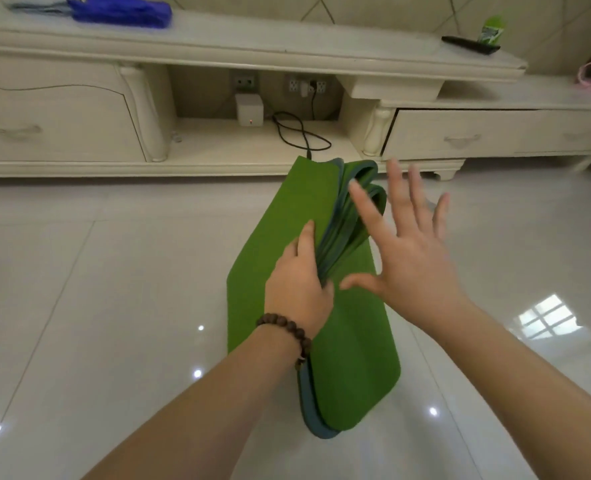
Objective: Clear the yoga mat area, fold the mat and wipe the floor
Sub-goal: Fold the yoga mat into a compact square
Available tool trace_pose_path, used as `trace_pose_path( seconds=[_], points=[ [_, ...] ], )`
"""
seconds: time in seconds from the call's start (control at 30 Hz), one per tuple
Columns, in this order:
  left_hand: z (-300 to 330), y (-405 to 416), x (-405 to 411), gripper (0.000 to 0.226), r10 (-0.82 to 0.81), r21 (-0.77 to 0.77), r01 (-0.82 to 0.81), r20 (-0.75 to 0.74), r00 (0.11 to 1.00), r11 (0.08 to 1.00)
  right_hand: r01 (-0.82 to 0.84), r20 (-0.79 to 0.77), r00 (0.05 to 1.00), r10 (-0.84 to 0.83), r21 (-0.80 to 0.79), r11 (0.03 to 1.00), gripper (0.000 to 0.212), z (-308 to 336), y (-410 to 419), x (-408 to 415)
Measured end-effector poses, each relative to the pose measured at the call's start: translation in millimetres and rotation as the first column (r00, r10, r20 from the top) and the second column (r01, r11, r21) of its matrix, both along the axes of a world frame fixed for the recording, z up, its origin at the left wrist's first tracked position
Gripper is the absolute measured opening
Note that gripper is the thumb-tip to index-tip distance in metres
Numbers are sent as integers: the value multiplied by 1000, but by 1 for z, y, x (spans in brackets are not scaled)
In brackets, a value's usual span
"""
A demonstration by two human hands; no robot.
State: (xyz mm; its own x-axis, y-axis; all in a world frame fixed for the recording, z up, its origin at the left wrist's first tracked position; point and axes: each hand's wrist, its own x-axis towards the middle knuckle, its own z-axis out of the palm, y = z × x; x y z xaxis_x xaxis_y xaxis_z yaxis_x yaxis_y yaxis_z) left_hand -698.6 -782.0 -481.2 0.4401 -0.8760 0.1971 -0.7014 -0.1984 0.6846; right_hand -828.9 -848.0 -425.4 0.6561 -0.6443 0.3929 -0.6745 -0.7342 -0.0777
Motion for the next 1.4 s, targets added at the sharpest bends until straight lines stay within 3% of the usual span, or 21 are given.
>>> trace_pose_path(
  seconds=[0.03, 0.07, 0.2, 0.23, 0.33, 0.4, 0.53, 0.6, 0.7, 0.77, 0.83, 0.9, 0.97, 1.13, 1.2, 1.3, 1.4],
  points=[
    [6, 0, 3, 88, -15, 12, 14, 37, 999, 1000, -88, -226, 973, 36, -223, 971, 124, 8, -3, -1],
    [13, 1, 6, 84, -40, 24, 38, 78, 996, 999, -162, -362, 931, 42, -308, 938, 118, 19, -3, 4],
    [55, 6, 21, 63, -168, 90, 147, 306, 937, 985, -285, -556, 830, 46, -351, 892, 47, 61, -13, 34],
    [67, 9, 28, 58, -177, 94, 154, 345, 922, 984, -266, -569, 821, 47, -309, 913, 40, 71, -19, 37],
    [96, 28, 63, 74, -208, 211, 127, 427, 880, 969, -100, -543, 839, 29, -101, 990, 60, 91, -31, 28],
    [110, 45, 93, 86, -271, 358, 75, 538, 799, 931, -68, -450, 891, 61, -1, 998, 66, 92, -30, 17],
    [111, 58, 120, 70, -298, 385, 33, 656, 694, 922, -64, -329, 939, 94, 102, 993, 62, 73, -18, 11],
    [84, 60, 120, 73, -343, 426, 55, 639, 689, 903, -14, -403, 910, 92, 191, 982, 59, 43, -13, 15],
    [35, 67, 121, 90, -454, 616, 51, 520, 724, 786, 16, -541, 826, 155, 297, 955, 59, -11, -5, 25],
    [23, 66, 127, 95, -447, 628, 54, 488, 750, 776, 28, -537, 826, 170, 341, 940, 80, -22, -10, 31],
    [20, 63, 131, 79, -455, 614, 94, 466, 759, 784, 54, -550, 812, 193, 401, 915, 89, -18, -16, 33],
    [19, 60, 133, 57, -430, 575, 85, 498, 753, 814, 29, -554, 809, 199, 376, 926, 65, -15, -17, 33],
    [22, 58, 134, 50, -384, 503, 50, 588, 712, 863, -2, -518, 843, 146, 268, 963, 48, -12, -16, 31],
    [16, 66, 121, 54, -133, 141, 32, 811, 569, 990, -94, -278, 959, 54, -134, 987, 51, -23, -13, 7],
    [-8, 73, 115, 58, -37, 11, 49, 818, 574, 999, -70, -168, 985, 34, -215, 974, 55, -48, -4, -2],
    [-61, 96, 96, 62, -20, -28, 68, 787, 616, 997, -56, -178, 984, 24, -176, 983, 63, -99, 16, -21],
    [-123, 136, 66, 81, -181, 158, 95, 730, 660, 983, -47, -298, 954, 46, 6, 999, 80, -157, 48, -45]
  ],
)
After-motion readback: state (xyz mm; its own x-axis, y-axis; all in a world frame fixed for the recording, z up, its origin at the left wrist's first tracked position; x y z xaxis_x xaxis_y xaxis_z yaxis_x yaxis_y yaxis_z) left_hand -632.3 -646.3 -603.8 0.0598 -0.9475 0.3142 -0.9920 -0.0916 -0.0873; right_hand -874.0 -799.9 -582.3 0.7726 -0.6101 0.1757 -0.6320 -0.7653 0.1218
